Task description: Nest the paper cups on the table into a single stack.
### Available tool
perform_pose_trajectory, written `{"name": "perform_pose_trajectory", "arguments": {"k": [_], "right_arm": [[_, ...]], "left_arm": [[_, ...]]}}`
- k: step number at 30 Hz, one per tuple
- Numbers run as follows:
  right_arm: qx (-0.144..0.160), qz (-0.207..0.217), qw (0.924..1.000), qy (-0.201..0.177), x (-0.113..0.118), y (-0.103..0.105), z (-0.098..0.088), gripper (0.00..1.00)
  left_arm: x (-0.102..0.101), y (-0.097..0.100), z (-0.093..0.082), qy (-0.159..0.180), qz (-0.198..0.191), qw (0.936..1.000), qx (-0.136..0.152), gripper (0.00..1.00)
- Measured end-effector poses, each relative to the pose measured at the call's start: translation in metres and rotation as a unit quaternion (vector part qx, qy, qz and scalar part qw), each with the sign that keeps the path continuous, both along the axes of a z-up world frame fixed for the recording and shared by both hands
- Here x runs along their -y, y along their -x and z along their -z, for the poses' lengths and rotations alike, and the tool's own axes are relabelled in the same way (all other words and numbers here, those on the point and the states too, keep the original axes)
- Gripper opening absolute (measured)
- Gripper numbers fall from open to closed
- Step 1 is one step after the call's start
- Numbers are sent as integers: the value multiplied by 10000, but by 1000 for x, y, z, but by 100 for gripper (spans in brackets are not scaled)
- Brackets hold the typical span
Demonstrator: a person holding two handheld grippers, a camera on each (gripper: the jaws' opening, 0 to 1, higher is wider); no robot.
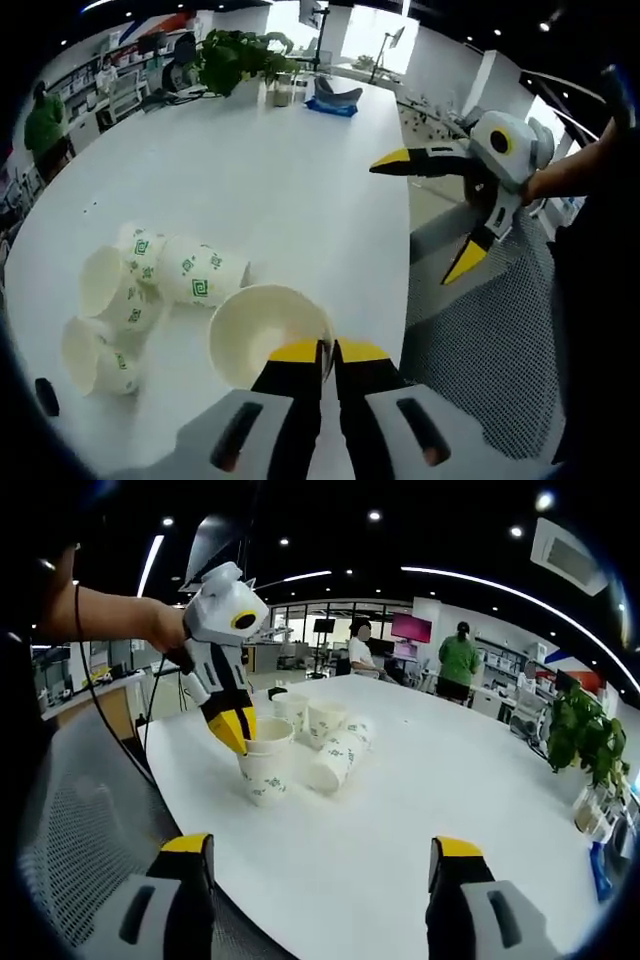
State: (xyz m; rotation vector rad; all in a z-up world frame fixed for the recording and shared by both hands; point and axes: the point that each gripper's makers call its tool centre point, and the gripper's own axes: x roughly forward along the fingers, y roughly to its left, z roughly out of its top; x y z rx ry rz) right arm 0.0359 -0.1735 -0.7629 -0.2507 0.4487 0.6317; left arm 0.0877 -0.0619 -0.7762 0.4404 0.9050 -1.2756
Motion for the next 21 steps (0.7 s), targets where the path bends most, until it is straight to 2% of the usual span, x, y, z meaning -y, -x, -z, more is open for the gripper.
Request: {"name": "perform_pose_trajectory", "arguments": {"k": [21], "right_arm": [[-6, 11, 10000, 2, 0, 0, 0, 89]], "left_arm": [[4, 4, 9, 62, -69, 9999, -108, 4]]}}
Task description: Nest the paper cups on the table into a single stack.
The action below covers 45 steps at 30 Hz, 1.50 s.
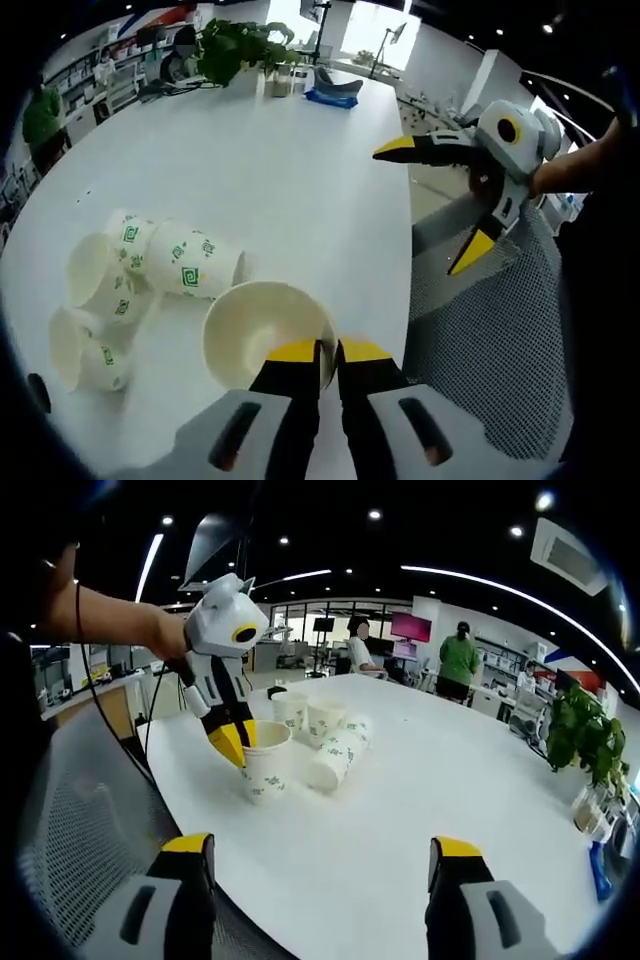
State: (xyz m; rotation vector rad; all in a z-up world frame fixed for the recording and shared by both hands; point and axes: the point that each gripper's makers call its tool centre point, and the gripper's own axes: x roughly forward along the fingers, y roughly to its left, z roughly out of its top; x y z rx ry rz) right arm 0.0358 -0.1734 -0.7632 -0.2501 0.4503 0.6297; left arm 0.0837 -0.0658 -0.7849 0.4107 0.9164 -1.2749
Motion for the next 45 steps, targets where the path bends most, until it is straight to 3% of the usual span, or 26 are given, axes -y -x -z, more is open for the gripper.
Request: {"name": "perform_pose_trajectory", "arguments": {"k": [13, 20, 35, 45], "right_arm": [[4, 0, 10000, -12, 0, 0, 0, 89], [1, 6, 10000, -2, 0, 0, 0, 89], [14, 22, 10000, 4, 1, -1, -1, 89], [11, 38, 10000, -4, 1, -1, -1, 89]], "left_arm": [[0, -5, 2, 51, -135, 9999, 20, 4], [1, -13, -2, 93, -191, 9995, 215, 2], [2, -12, 0, 240, -501, 9985, 27, 5], [4, -15, -7, 416, -464, 9978, 217, 16]]}}
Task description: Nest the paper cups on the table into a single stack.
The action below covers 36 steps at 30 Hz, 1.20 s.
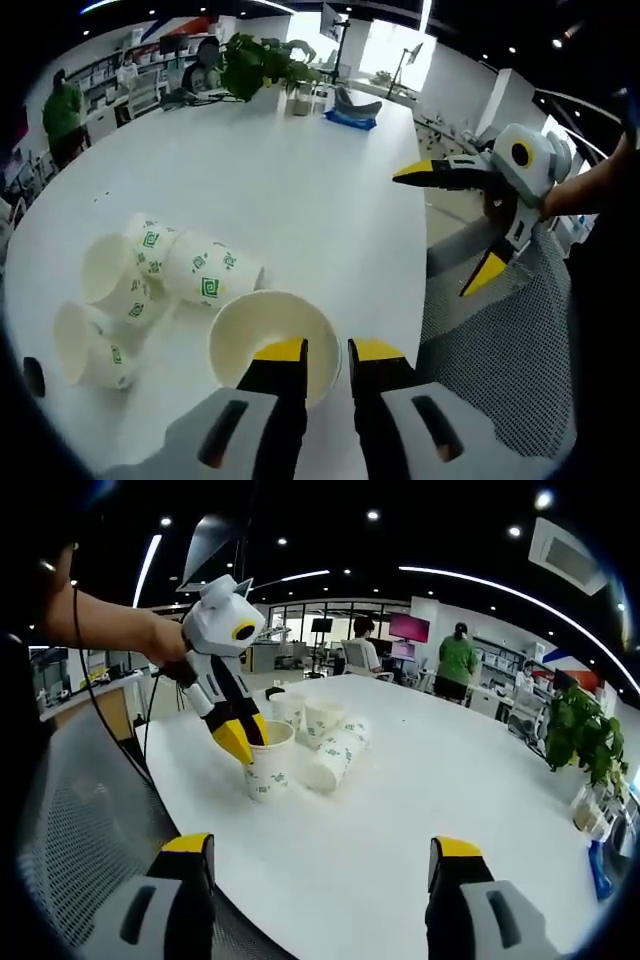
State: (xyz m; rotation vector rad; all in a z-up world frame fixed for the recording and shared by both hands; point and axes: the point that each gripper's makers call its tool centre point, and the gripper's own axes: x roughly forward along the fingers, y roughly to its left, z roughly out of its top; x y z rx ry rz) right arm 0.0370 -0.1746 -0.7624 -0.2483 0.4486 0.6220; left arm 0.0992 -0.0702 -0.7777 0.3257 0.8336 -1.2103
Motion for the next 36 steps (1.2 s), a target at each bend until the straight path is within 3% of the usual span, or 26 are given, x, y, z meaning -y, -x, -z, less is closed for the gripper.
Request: {"name": "perform_pose_trajectory", "arguments": {"k": [14, 24, 36], "right_arm": [[44, -26, 9997, -224, -3, 0, -5, 93], [134, 14, 9981, -599, -5, -2, -13, 100], [98, 31, 9982, -597, -3, -2, -11, 100]], "left_arm": [[-12, -27, -23, 309, -313, 9981, 440, 26], [-44, -63, -34, 331, -885, 9937, 606, 28], [-88, -105, -41, 147, -1354, 9870, 851, 29]]}}
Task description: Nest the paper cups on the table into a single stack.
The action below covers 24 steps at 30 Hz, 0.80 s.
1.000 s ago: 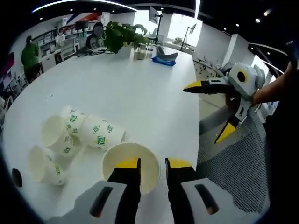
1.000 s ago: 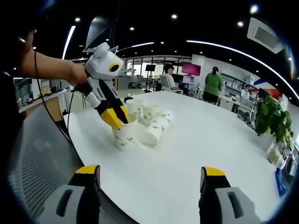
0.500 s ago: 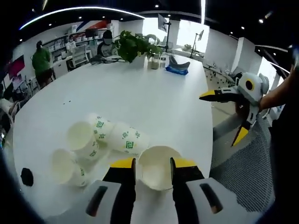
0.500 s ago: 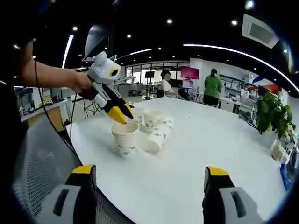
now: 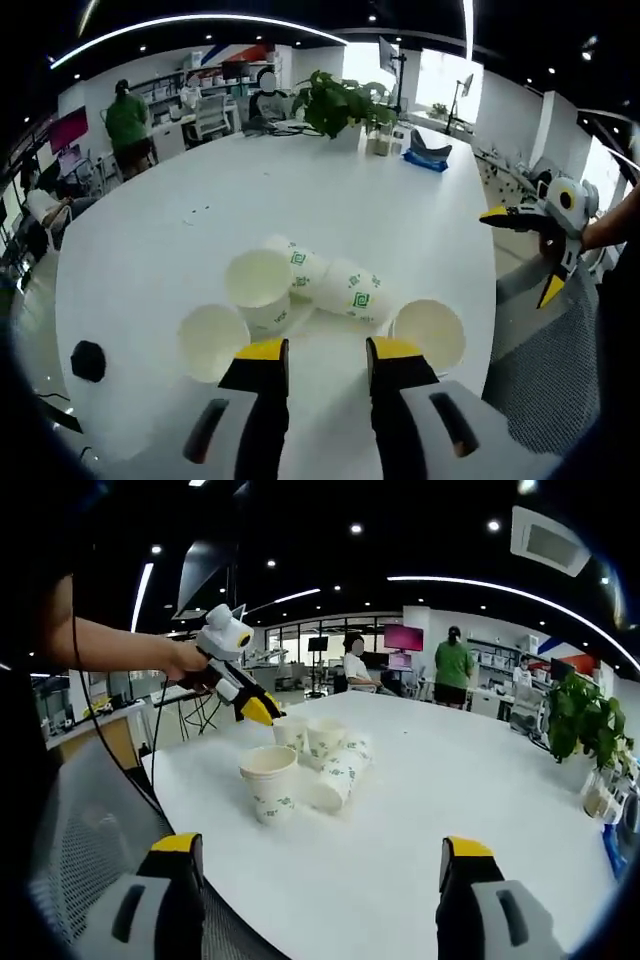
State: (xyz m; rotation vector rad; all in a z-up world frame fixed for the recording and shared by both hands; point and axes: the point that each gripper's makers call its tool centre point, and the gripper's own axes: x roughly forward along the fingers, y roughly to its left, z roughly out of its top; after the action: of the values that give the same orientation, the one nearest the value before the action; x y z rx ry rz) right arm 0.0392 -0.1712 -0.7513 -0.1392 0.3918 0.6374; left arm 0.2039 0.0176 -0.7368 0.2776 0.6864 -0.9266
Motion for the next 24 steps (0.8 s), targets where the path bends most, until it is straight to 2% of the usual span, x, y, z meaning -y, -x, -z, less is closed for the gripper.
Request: {"name": "perform_pose_trajectory", "arguments": {"k": [5, 12, 15, 18, 24], "right_arm": [[-22, 18, 10000, 58, 1, 0, 1, 99], [-69, 3, 9998, 162, 1, 0, 5, 98], [-85, 5, 9998, 193, 1, 1, 6, 98], [-90, 2, 9997, 215, 1, 1, 6, 97], [-131, -21, 9995, 295, 0, 2, 9, 96]], "left_arm": [[-7, -7, -1, -142, -5, 9999, 11, 30], [-10, -23, 15, -298, -12, 9995, -141, 29], [-9, -24, 16, -382, 12, 9991, -167, 26], [-10, -34, 30, -502, 25, 9986, -137, 25], [-12, -41, 34, -733, 119, 9972, -82, 18]]}}
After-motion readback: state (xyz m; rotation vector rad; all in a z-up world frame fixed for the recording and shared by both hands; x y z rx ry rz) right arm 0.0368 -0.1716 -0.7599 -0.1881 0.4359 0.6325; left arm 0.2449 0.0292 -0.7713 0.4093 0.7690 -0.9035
